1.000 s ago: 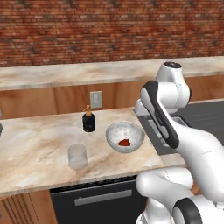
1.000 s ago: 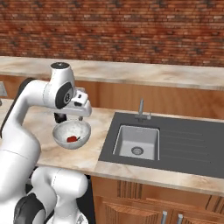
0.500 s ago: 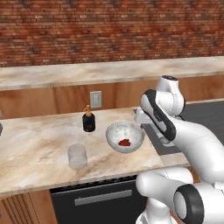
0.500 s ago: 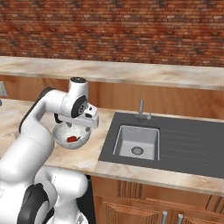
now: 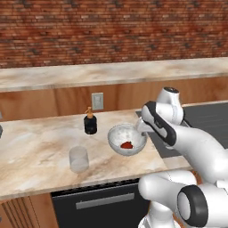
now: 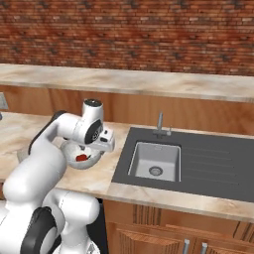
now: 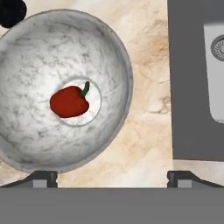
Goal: Move the glass cup from next to the sink to the open cabinet. Then, move the bowl with the bell pepper to the fridge to clear the area for faucet cleaning.
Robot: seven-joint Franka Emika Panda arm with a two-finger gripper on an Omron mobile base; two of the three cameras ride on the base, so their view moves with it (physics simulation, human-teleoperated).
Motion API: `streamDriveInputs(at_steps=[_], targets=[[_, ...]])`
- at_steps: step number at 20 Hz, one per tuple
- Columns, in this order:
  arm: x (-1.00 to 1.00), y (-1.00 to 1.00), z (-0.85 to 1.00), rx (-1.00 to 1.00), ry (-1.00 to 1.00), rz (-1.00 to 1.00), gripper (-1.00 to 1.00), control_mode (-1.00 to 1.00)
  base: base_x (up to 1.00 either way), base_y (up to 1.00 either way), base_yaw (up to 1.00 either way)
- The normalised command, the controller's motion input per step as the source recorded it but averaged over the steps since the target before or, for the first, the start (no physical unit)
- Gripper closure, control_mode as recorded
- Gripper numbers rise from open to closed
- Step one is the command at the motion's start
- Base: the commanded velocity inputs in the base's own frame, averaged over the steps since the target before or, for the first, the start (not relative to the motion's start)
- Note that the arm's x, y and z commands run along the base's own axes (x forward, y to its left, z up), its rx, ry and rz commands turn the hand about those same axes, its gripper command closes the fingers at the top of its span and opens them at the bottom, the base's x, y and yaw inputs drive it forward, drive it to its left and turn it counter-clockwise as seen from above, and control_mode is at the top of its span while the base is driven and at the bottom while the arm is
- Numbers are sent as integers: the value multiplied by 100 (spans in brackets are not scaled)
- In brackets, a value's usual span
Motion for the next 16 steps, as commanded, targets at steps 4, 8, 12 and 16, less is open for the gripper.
streamDriveInputs(at_steps=[4, 8, 12, 16], targets=[[31, 0, -30, 1, -1, 0, -100, -100, 0, 0, 0], [32, 0, -36, 6, 0, 0, -100, -100, 0, 0, 0], [21, 0, -44, 7, 0, 0, -100, -100, 0, 0, 0], [11, 0, -48, 5, 0, 0, -100, -100, 0, 0, 0]])
